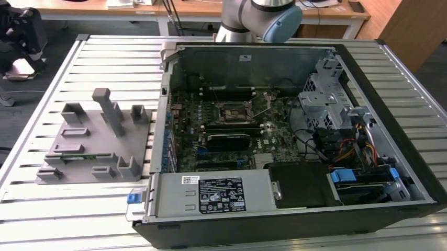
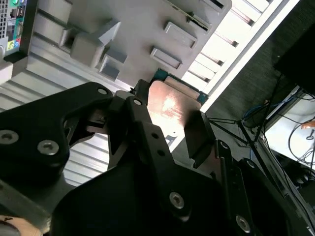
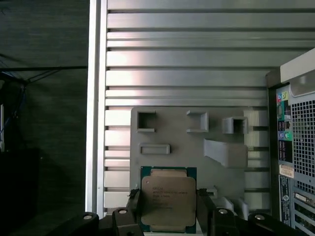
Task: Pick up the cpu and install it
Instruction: 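Pick up the cpu and move it towards the insertion slot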
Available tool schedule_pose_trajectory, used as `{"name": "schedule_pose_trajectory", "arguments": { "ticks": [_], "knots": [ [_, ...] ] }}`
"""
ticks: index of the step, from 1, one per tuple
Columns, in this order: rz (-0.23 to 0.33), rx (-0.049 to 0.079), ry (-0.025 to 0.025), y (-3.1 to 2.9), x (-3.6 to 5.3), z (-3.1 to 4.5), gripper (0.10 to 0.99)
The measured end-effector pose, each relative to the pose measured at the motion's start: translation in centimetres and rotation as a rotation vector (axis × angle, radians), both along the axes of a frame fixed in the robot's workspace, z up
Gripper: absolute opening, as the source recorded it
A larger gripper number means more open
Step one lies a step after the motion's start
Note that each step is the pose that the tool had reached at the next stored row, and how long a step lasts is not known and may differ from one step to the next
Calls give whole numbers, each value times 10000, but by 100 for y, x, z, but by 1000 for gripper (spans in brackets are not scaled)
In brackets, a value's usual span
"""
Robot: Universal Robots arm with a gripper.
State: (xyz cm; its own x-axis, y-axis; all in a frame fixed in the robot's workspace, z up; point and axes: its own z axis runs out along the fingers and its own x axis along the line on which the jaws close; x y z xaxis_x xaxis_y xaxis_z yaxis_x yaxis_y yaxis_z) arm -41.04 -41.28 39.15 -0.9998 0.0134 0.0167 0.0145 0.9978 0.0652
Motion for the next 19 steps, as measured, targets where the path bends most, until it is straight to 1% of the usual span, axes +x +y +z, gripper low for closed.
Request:
{"name": "schedule_pose_trajectory", "arguments": {
  "ticks": [9, 19],
  "knots": [
    [1, 1, -1, 29, 400, -8, 537],
    [-1, -1, 1, 47, 855, -11, 537]
  ]
}}
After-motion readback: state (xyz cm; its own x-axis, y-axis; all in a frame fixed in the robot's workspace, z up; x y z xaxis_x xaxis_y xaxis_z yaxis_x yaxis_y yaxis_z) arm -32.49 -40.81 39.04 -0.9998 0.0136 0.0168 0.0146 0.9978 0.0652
